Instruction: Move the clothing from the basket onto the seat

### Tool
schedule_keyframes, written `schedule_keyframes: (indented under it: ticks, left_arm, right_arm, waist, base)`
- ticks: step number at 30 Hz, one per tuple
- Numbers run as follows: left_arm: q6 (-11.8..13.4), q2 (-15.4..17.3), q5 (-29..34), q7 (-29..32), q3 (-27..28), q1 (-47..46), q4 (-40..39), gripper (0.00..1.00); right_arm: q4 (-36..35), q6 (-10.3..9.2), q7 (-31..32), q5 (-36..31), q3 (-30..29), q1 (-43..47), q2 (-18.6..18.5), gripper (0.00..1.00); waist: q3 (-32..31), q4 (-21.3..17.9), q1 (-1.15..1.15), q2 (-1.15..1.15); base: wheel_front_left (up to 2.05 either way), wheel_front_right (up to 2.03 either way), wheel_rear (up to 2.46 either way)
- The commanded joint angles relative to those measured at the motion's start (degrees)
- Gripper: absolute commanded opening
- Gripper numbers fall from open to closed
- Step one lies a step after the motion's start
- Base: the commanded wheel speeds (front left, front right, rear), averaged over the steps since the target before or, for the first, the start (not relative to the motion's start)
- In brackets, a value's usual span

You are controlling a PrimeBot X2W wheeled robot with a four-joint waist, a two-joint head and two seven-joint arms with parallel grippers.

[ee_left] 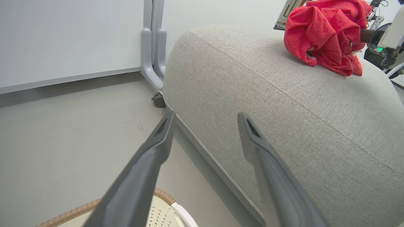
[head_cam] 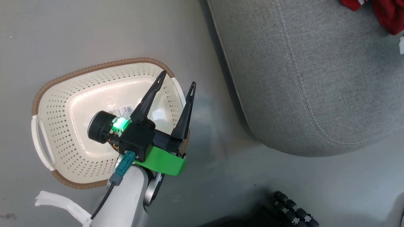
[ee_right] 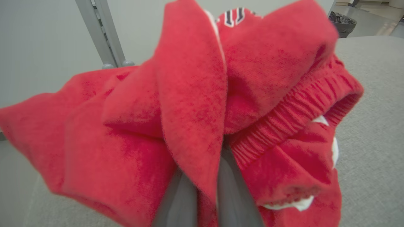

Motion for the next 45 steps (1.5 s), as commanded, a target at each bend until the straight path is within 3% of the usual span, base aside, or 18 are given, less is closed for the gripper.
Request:
schedule_keyframes:
  ticks: [1, 3, 4, 10, 17, 27, 32, 37, 41, 45]
  left_arm:
    - [-0.01, 0.31, -0.19, -0.01, -0.12, -0.97, -0.02, 1.00]
    - [0.37, 0.31, -0.53, -0.01, 0.02, -0.97, -0.23, 1.00]
    - [0.44, 0.32, -0.62, -0.01, 0.14, -0.89, -0.25, 1.00]
    - [0.63, 0.32, -2.13, -0.01, 0.21, 0.54, -0.24, 1.00]
    - [0.85, 0.31, -4.76, -0.01, 1.11, 3.46, -0.82, 1.00]
    - [2.80, 0.30, -7.67, 0.00, 5.16, 9.93, -3.05, 1.00]
    - [3.61, 0.30, -8.48, 0.00, 6.00, 12.55, -4.68, 1.00]
    - [4.99, 0.31, -8.41, 0.02, 7.24, 14.88, -6.02, 1.00]
    - [6.27, 0.29, -7.99, 0.03, 8.38, 16.57, -6.41, 1.00]
    - [7.40, 0.29, -7.74, 0.03, 9.04, 18.34, -6.48, 1.00]
  right_arm:
    - [1.91, -0.04, -0.16, 1.82, 1.48, -0.56, 0.02, 0.00]
    - [2.53, -0.04, -0.17, 2.52, 3.36, -1.58, -0.96, 0.77]
    - [2.96, -0.04, -0.17, 3.17, 3.87, -1.67, -1.09, 1.00]
    - [3.81, -0.04, -0.17, 5.84, 3.12, 0.35, -1.05, 1.00]
    - [-1.58, -0.04, -0.17, 5.33, -1.04, 8.01, -0.72, 1.00]
    - [-19.46, -0.03, -0.18, 0.65, -3.63, 19.03, 0.14, 1.00]
    - [-30.82, -0.03, -0.17, -2.86, -5.59, 25.52, 3.69, 1.00]
    - [-40.18, -0.03, -0.17, -10.56, -5.59, 32.56, 8.17, 1.00]
    - [-44.11, -0.03, -0.17, -15.02, -7.15, 37.53, 13.70, 1.00]
    - [-45.77, -0.01, -0.17, -19.04, -6.47, 41.89, 16.96, 1.00]
  waist:
    - [-0.33, 0.22, -0.01, 0.00]
    - [-0.74, 0.35, -0.01, 0.00]
    - [-1.04, 0.38, -0.01, 0.00]
    - [-5.09, 0.31, -0.01, 0.00]
    - [-13.24, -0.30, -0.01, 0.00]
    - [-25.30, 0.27, -0.01, 0.00]
    - [-28.95, 2.96, -0.01, 0.00]
    - [-31.25, 6.67, -0.01, 0.00]
    - [-32.53, 9.60, -0.01, 0.00]
    - [-33.73, 12.07, -0.01, 0.00]
  base:
    - [0.00, 0.00, 0.00]
    - [0.00, 0.00, 0.00]
    - [0.00, 0.00, 0.00]
    - [0.00, 0.00, 0.00]
    - [0.00, 0.00, 0.00]
    - [0.00, 0.00, 0.00]
    - [0.00, 0.00, 0.00]
    - [0.00, 0.00, 0.00]
    - [0.00, 0.00, 0.00]
    - [0.00, 0.00, 0.00]
